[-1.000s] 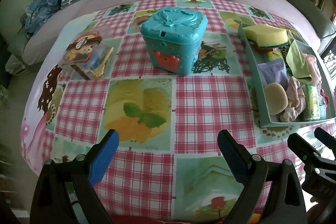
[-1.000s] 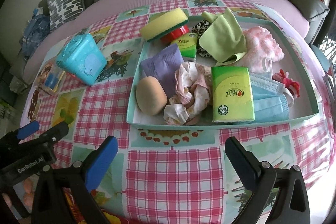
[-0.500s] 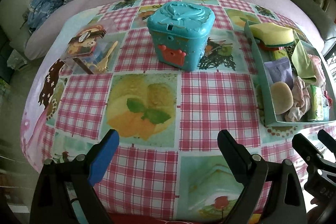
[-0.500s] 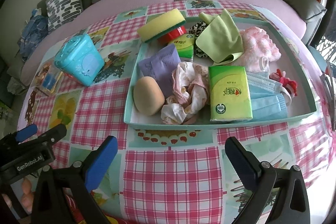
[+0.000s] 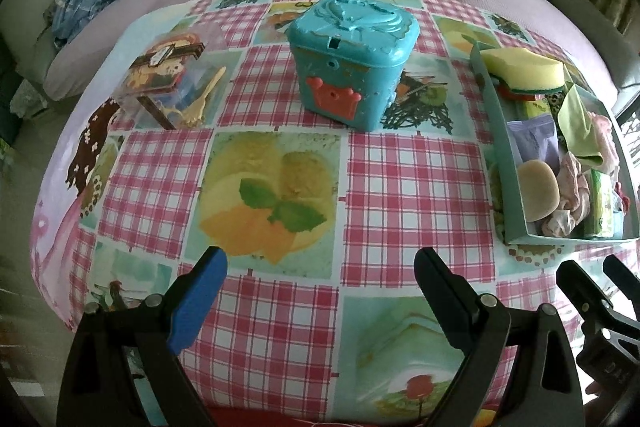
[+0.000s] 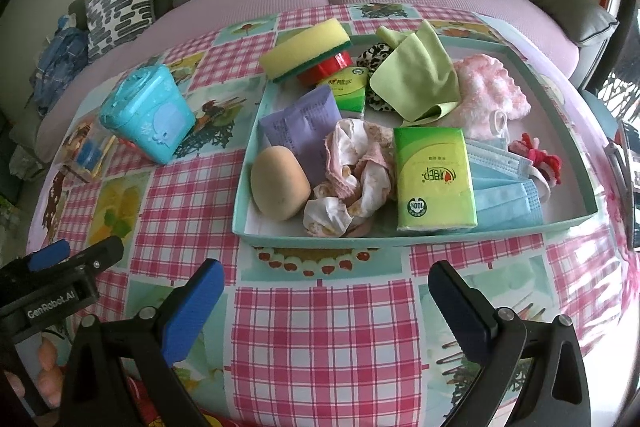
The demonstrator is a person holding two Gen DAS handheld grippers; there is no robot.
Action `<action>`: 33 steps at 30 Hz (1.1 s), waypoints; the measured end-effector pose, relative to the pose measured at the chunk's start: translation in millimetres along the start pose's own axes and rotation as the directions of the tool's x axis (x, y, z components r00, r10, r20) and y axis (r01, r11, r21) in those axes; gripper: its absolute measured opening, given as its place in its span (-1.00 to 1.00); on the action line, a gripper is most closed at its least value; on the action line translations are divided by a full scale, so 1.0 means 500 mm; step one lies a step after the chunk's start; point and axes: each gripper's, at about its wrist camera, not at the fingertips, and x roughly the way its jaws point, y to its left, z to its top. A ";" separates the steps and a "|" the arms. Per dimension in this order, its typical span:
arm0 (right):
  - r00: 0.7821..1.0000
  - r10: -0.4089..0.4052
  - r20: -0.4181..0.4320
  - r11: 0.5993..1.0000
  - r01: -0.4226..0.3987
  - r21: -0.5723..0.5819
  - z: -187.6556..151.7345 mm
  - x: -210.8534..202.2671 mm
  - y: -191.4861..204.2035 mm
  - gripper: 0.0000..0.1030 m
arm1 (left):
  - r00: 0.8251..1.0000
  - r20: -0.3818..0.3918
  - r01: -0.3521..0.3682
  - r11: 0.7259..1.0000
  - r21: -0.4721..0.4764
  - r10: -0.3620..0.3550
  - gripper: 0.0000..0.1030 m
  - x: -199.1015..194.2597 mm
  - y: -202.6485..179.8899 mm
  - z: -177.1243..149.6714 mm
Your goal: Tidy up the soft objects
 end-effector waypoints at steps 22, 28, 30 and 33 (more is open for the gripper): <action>1.000 -0.019 0.007 1.000 0.019 0.023 -0.003 -0.006 -0.011 1.00 | 0.998 0.008 -0.069 0.996 0.048 0.069 0.84 -0.002 -0.013 -0.005; 1.000 -0.026 0.014 1.000 0.026 0.014 -0.004 -0.009 -0.008 1.00 | 0.997 0.017 -0.082 0.995 0.053 0.082 0.84 -0.006 -0.013 -0.007; 1.000 -0.026 0.012 1.000 0.026 0.013 -0.004 -0.008 -0.008 1.00 | 0.996 0.017 -0.088 0.995 0.052 0.087 0.84 -0.007 -0.013 -0.008; 1.000 -0.027 0.008 0.999 0.027 0.018 -0.003 -0.007 -0.010 1.00 | 0.994 -0.002 -0.110 0.993 0.053 0.110 0.84 0.000 -0.013 -0.008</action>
